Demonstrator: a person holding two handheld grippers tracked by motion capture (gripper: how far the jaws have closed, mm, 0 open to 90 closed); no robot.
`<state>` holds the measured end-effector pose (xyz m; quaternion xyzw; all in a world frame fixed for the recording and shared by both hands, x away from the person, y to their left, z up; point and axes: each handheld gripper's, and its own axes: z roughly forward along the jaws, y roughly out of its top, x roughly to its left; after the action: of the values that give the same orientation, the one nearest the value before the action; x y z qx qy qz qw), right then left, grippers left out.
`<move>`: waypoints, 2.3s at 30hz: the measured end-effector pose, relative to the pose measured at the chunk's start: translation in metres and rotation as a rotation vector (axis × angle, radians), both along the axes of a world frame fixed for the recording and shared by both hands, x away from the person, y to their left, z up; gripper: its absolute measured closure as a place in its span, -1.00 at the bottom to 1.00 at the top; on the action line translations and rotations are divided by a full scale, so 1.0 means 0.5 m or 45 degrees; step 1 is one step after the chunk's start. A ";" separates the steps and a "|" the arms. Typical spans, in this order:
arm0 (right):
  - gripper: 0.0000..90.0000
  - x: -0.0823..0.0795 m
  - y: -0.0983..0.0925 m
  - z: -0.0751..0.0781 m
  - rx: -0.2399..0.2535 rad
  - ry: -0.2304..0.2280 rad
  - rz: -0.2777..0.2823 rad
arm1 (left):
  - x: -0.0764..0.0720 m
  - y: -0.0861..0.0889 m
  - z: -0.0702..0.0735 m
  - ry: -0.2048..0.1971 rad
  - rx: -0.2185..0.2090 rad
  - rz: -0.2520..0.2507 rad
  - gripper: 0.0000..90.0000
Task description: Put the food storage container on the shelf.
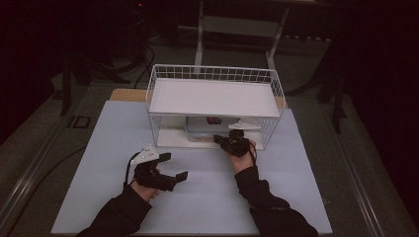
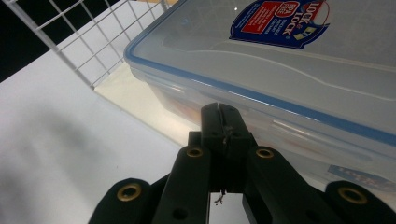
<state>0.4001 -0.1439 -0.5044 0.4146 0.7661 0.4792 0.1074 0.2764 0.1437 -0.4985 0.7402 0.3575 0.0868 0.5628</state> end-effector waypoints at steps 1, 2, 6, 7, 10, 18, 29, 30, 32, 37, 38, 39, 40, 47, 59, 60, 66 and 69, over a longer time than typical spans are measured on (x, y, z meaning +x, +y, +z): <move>1.00 0.002 0.003 0.000 -0.005 0.002 -0.007 | 0.000 0.000 0.000 0.001 -0.003 0.000 -1.00; 1.00 0.004 0.005 0.000 -0.010 0.002 -0.014 | 0.001 0.001 0.000 0.002 0.001 0.001 -1.00; 1.00 0.013 0.007 0.001 -0.002 -0.014 -0.012 | 0.000 0.001 -0.001 0.002 0.003 -0.003 -1.00; 1.00 0.014 0.008 0.002 -0.011 -0.022 -0.011 | 0.000 0.001 -0.001 0.004 0.001 -0.003 -1.00; 1.00 0.012 0.008 0.003 -0.004 -0.011 -0.025 | 0.000 0.001 -0.001 0.001 0.005 -0.005 -1.00; 0.75 -0.023 -0.001 0.007 0.003 -0.026 0.035 | -0.004 0.000 0.005 -0.012 0.010 -0.014 -1.00; -0.57 -0.072 -0.018 0.017 0.068 -0.031 0.162 | -0.008 -0.005 0.010 -0.031 0.019 -0.039 -1.00; -0.57 -0.076 -0.019 0.017 0.083 -0.033 0.165 | -0.010 -0.006 0.011 -0.036 0.019 -0.043 -1.00; -0.62 -0.086 -0.019 0.019 0.070 -0.053 0.170 | -0.011 -0.006 0.013 -0.038 0.020 -0.052 -1.00; -0.63 -0.108 -0.029 0.019 0.067 -0.068 0.175 | -0.019 -0.010 0.017 -0.061 0.040 -0.079 -1.00; -0.63 -0.112 -0.031 0.019 0.061 -0.067 0.178 | -0.021 -0.010 0.019 -0.067 0.047 -0.087 -1.00; -0.63 -0.112 -0.031 0.019 0.061 -0.067 0.178 | -0.022 -0.011 0.020 -0.071 0.048 -0.092 -1.00; -0.63 -0.117 -0.034 0.020 0.056 -0.071 0.181 | -0.024 -0.011 0.021 -0.071 0.053 -0.099 -1.00; -0.63 -0.151 -0.059 0.025 0.045 -0.106 0.201 | -0.035 -0.011 0.023 -0.076 0.065 -0.123 -1.00; -0.63 -0.194 -0.095 0.025 0.041 -0.151 0.225 | -0.055 -0.005 0.026 -0.088 0.078 -0.152 -1.00; -0.63 -0.197 -0.098 0.026 0.042 -0.151 0.224 | -0.057 -0.005 0.027 -0.089 0.075 -0.153 -1.00; -0.63 -0.221 -0.119 0.030 0.050 -0.159 0.227 | -0.069 -0.003 0.033 -0.109 0.073 -0.164 -1.00; -0.63 -0.234 -0.130 0.030 0.046 -0.165 0.230 | -0.074 -0.002 0.033 -0.108 0.072 -0.170 -1.00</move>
<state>0.2830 -0.2091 -0.4892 0.3138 0.7831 0.5264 0.1056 0.2395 0.1426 -0.4818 0.7736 0.2805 0.0905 0.5610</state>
